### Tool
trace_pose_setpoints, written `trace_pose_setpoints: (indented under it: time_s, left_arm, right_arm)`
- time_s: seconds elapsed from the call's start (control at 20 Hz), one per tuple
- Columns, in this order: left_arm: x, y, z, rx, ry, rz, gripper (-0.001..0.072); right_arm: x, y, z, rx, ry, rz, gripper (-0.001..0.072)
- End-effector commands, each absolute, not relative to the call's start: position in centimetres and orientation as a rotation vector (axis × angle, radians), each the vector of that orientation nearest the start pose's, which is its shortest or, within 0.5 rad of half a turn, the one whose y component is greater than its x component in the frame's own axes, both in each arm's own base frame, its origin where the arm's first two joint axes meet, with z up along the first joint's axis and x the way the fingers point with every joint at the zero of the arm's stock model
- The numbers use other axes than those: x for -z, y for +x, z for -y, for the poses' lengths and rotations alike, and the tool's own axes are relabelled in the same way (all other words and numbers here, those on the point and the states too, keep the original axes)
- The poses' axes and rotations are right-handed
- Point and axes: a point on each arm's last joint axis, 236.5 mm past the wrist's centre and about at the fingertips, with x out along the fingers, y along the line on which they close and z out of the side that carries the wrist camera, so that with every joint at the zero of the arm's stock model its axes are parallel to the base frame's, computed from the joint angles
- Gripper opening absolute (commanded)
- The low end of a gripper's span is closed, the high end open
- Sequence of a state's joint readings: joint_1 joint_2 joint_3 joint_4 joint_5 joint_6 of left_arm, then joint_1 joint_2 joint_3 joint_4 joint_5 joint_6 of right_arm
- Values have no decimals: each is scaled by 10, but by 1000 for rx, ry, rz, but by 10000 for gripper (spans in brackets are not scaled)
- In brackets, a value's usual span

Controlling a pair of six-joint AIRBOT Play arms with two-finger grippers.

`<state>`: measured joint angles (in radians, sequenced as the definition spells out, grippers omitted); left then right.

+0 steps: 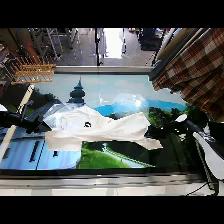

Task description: Fold the clothes and pants, and hang the long-sleeved shirts on hangers.

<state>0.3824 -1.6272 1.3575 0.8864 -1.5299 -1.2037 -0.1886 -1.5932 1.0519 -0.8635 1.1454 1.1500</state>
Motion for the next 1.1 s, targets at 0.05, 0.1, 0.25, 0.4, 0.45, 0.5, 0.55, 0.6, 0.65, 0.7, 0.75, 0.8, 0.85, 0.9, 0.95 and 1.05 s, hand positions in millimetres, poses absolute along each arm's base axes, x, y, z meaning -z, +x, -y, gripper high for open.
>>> trace_pose_setpoints:
  time_s: [0.05, 0.1, 0.25, 0.4, 0.45, 0.5, 0.55, 0.6, 0.65, 0.7, 0.75, 0.8, 0.85, 0.9, 0.95, 1.05]
  left_arm:
    - [9, 380, 8, 496, -627, -1464, 8]
    - [5, 380, 7, 504, -622, -1458, 8]
    - [-44, 393, 6, 556, -645, -1333, 8]
    - [-142, 404, 12, 649, -649, -1092, 7]
    - [-187, 406, 16, 695, -640, -973, 8]
    - [-239, 404, 21, 749, -627, -829, 7]
    - [-305, 394, 28, 821, -617, -644, 7]
    - [-380, 376, 34, 893, -610, -423, 7]
    - [-453, 350, 35, 950, -609, -195, 7]
    - [-529, 311, 33, 994, -599, 62, 7]
    - [-591, 268, 29, 1015, -586, 292, 8]
    - [-643, 221, 25, 1004, -568, 513, 8]
    - [-678, 184, 22, 962, -543, 679, 8]
    - [-702, 154, 20, 899, -526, 805, 7]
    - [-714, 135, 21, 841, -509, 876, 7]
    - [-717, 121, 36, 750, -414, 908, 6]
  right_arm:
    - [86, 378, -66, -401, 500, -1423, 20]
    - [73, 378, -60, -403, 471, -1415, 19]
    - [5, 386, -39, -379, 341, -1316, 16]
    - [-104, 390, -36, -365, 239, -1096, 15]
    - [-150, 385, -37, -369, 185, -995, 15]
    - [-207, 376, -34, -349, 113, -856, 15]
    - [-271, 360, -31, -312, 34, -692, 15]
    - [-334, 339, -27, -261, -40, -526, 15]
    - [-397, 311, -22, -196, -101, -350, 15]
    - [-461, 273, -20, -131, -141, -162, 15]
    - [-515, 229, -23, -90, -179, 9, 15]
    - [-554, 190, -29, -73, -201, 147, 15]
    - [-587, 151, -37, -61, -221, 277, 15]
    - [-611, 119, -42, -51, -234, 383, 15]
    - [-631, 92, -46, -36, -249, 476, 15]
    - [-648, 68, -49, -23, -268, 563, 15]
